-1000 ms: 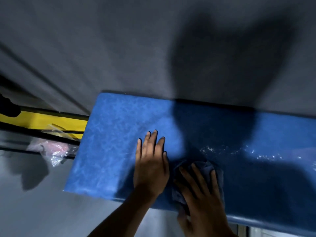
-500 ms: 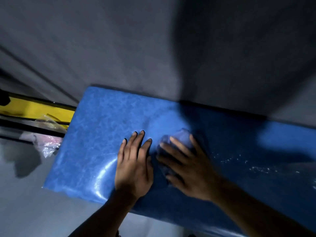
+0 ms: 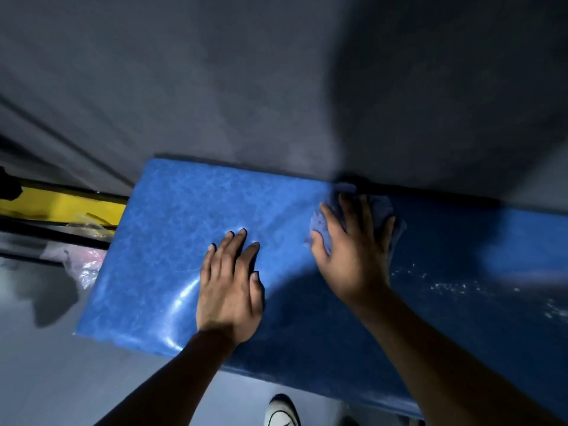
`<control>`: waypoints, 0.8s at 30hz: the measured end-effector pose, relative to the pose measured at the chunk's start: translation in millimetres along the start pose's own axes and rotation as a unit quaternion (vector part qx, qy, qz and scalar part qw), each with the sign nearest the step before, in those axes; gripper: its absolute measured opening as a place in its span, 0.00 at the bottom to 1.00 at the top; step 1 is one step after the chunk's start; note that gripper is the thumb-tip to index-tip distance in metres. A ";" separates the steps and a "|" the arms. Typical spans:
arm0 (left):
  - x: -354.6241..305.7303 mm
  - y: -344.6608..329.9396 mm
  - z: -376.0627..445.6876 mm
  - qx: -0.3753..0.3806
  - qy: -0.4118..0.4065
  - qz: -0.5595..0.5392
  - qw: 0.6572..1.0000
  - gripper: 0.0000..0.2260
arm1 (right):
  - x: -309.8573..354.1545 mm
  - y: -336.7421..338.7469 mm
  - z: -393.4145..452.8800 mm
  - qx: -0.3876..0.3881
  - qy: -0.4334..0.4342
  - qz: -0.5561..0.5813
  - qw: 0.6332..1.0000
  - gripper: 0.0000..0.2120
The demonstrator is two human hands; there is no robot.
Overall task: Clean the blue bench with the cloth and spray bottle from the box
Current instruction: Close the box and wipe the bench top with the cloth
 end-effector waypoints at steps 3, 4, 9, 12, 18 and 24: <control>-1.2 2.0 0.1 0.003 0.006 0.001 1.000 0.23 | -9.2 7.1 -36.6 0.002 -0.023 0.024 0.999 0.24; -1.6 2.5 0.0 0.007 0.008 0.002 1.000 0.23 | -11.1 8.9 -50.2 0.009 -0.028 0.028 0.999 0.24; -4.0 4.9 -1.0 0.032 0.019 0.003 0.999 0.23 | -22.8 19.0 -125.2 0.013 -0.003 0.003 1.000 0.23; -8.4 6.0 -4.8 0.036 0.031 -0.027 0.999 0.23 | -31.5 22.4 -156.4 0.010 0.052 0.001 0.999 0.28; -101.5 -8.9 -22.1 0.055 -0.060 -0.081 0.993 0.21 | -56.3 24.0 -183.0 0.051 0.179 -0.025 0.982 0.32; -154.1 -26.8 -29.5 0.077 -0.069 -0.058 0.993 0.24 | -71.5 25.5 -172.9 0.088 0.251 -0.042 0.963 0.32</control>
Point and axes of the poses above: each hand's wrist, its own z-axis towards the middle knuckle, its own y-axis out of the back of the hand, x = y × z, the point moved 7 cm from there along z, towards the middle knuckle, and after that the axes turned 4 degrees about x, right-handed, at the moved point
